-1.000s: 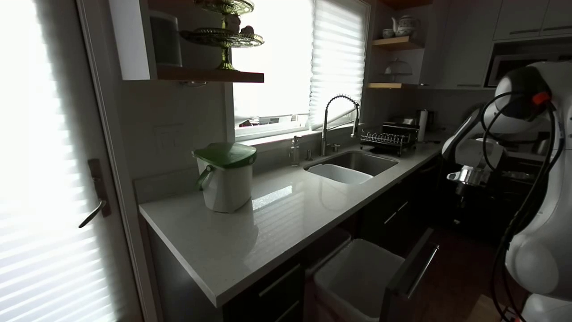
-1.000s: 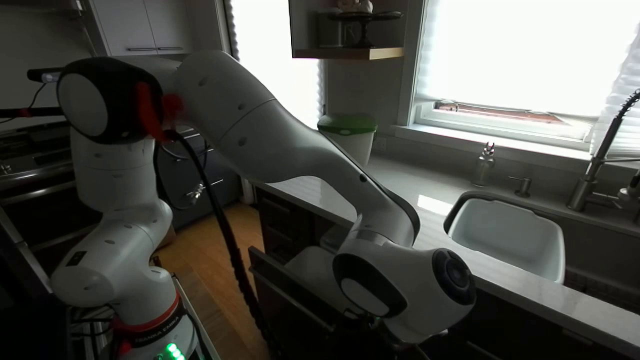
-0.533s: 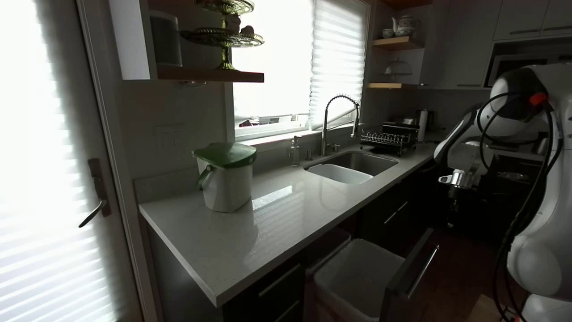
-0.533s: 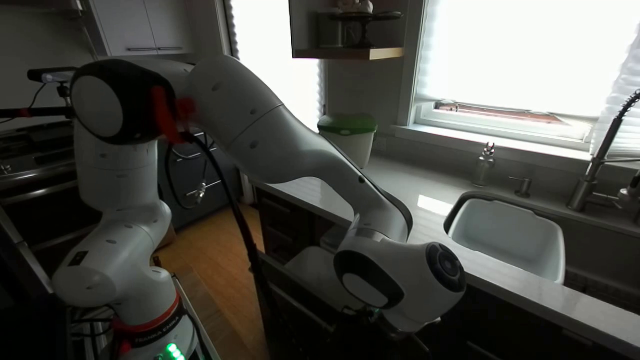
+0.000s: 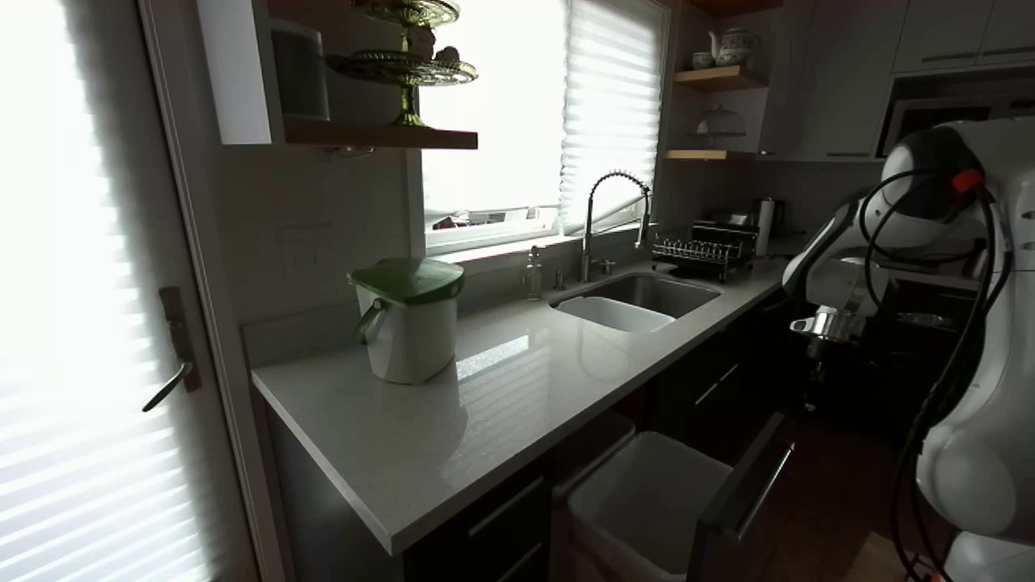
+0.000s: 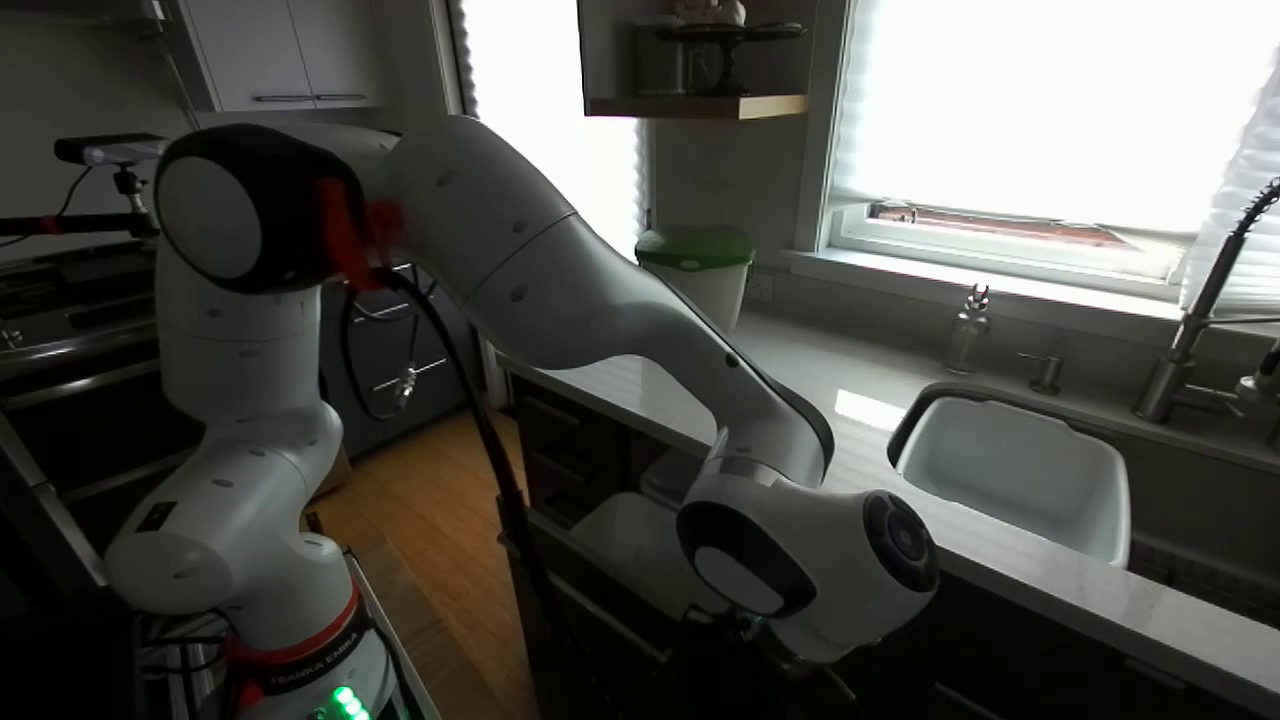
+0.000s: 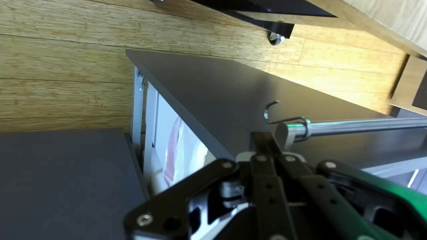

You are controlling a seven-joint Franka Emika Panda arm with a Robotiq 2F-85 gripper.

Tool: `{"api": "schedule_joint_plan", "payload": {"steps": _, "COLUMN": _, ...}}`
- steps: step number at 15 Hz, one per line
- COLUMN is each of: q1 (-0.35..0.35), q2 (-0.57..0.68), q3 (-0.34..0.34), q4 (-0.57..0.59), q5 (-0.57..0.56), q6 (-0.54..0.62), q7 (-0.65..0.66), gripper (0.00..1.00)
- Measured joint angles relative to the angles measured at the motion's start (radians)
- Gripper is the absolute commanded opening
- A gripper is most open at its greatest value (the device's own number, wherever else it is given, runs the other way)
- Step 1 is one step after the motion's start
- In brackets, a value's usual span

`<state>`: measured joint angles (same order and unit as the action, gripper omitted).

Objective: Close the double pull out trash can drawer

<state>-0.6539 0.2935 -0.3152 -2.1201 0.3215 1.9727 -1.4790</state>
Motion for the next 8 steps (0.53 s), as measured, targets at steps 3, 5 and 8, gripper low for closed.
{"api": "schedule_joint_plan", "payload": {"steps": 3, "q1": -0.001, "q2": 0.038, "q3": 0.008, "q4": 0.033, "q5": 0.048, "q6": -0.06, "q7": 0.0, "gripper": 0.0}}
{"api": "schedule_joint_plan", "payload": {"steps": 5, "q1": -0.002, "q2": 0.07, "q3": 0.013, "q4": 0.058, "q5": 0.085, "q6": -0.094, "q7": 0.0, "gripper": 0.0}}
{"api": "schedule_joint_plan", "payload": {"steps": 8, "q1": -0.011, "q2": 0.124, "q3": 0.02, "q4": 0.094, "q5": 0.116, "q6": -0.123, "q7": 0.002, "gripper": 0.0}}
